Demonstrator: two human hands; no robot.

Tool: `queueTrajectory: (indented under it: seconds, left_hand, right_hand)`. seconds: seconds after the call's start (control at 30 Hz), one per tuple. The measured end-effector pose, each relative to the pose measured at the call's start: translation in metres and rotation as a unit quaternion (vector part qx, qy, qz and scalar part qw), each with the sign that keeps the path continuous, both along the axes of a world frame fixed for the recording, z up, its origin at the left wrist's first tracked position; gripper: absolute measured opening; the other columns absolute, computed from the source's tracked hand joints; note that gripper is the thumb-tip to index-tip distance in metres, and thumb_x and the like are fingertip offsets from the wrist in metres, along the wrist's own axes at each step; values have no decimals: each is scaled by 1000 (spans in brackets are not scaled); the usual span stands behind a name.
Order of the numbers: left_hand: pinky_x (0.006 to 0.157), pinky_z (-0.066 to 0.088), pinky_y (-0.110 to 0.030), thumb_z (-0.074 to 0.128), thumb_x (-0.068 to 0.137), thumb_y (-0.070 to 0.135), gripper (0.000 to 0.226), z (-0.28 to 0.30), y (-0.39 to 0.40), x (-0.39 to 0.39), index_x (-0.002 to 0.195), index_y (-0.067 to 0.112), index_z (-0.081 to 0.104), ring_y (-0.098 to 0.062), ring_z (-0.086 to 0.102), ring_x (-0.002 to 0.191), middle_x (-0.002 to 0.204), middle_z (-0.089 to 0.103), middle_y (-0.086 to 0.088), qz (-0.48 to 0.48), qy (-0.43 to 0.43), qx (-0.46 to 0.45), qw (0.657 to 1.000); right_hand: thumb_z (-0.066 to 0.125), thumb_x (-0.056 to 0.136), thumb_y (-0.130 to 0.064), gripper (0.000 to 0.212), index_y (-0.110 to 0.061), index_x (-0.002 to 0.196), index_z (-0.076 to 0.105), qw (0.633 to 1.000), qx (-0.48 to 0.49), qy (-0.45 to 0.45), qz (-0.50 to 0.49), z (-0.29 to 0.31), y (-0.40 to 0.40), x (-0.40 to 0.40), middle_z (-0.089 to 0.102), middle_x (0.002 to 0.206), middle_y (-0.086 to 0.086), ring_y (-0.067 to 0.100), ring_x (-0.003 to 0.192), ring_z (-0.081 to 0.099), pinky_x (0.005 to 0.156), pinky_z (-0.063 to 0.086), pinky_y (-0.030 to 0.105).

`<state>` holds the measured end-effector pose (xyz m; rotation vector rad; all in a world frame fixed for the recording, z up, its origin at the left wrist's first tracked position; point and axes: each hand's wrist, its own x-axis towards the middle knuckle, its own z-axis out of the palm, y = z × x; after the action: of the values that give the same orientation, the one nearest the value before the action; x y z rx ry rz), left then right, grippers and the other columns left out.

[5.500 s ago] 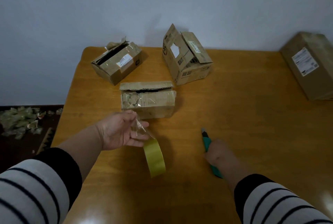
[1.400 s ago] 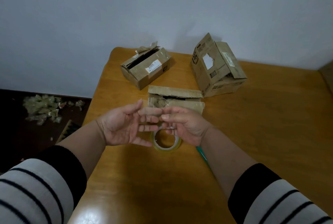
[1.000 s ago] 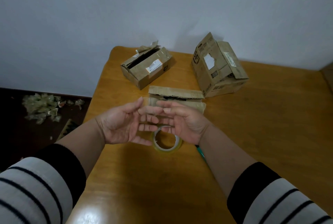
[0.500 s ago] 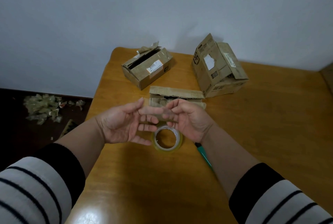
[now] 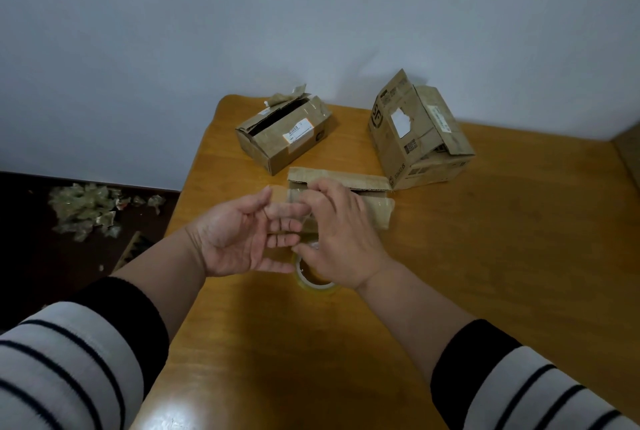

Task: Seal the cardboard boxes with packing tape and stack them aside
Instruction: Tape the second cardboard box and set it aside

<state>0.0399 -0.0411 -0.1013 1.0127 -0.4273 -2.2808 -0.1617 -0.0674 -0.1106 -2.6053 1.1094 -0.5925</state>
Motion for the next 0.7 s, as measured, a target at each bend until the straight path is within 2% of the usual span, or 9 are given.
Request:
queueTrajectory:
  seconds: [0.13, 0.23, 0.37, 0.43, 0.5, 0.6, 0.7]
  left_hand:
    - [104, 41, -54, 28, 97, 54, 62, 4, 2, -2, 126, 9, 59, -20, 53, 108, 115, 58, -7, 14, -27, -4, 1000]
    - [104, 42, -52, 29, 97, 52, 61, 5, 4, -2, 126, 7, 60, -19, 54, 100, 114, 60, -5, 11, -32, -3, 999]
    - [101, 45, -56, 37, 96, 46, 52, 6, 6, -1, 115, 8, 67, -19, 57, 91, 97, 65, -4, 33, -16, 29, 999]
    - [92, 52, -53, 46, 94, 35, 39, 7, 5, -1, 113, 10, 69, -18, 61, 83, 88, 67, -3, 76, -13, 54, 996]
    - [83, 57, -48, 51, 92, 21, 33, 7, 2, -1, 121, 13, 64, -17, 66, 74, 79, 69, -3, 125, -25, 74, 989]
    - [70, 61, -42, 53, 88, 7, 34, 8, 1, -3, 120, 18, 58, -16, 65, 57, 67, 66, -5, 177, -58, 94, 978]
    - [58, 60, -37, 54, 82, 2, 33, 9, -2, -7, 109, 20, 59, -14, 61, 49, 61, 62, -5, 199, -90, 94, 971]
  right_hand:
    - [72, 77, -25, 35, -18, 108, 58, 996, -91, -14, -4, -2, 1, 2, 56, 113, 3, 23, 107, 53, 100, 36, 43]
    - [69, 83, -20, 14, -19, 98, 66, 992, -123, -22, -14, 0, 1, 2, 60, 104, 0, 21, 100, 56, 98, 35, 42]
    - [61, 88, -15, 13, -20, 97, 69, 994, -104, -21, -6, 5, -2, -1, 62, 110, 0, 22, 102, 56, 95, 35, 41]
    - [60, 91, -15, 14, -19, 99, 70, 998, -48, -39, -13, 7, -3, 0, 60, 116, 2, 24, 107, 54, 94, 38, 41]
    - [62, 92, -14, 11, -18, 98, 71, 993, 66, -88, -34, 11, -4, 3, 57, 119, 1, 22, 110, 52, 94, 41, 37]
    - [61, 95, -18, 11, -23, 90, 69, 949, 262, -162, -67, 16, -7, 8, 55, 102, -9, 4, 94, 55, 80, 44, 22]
    - [60, 96, -24, 18, -34, 82, 63, 900, 376, -189, -111, 18, -10, 9, 62, 86, -14, -7, 75, 57, 68, 42, 19]
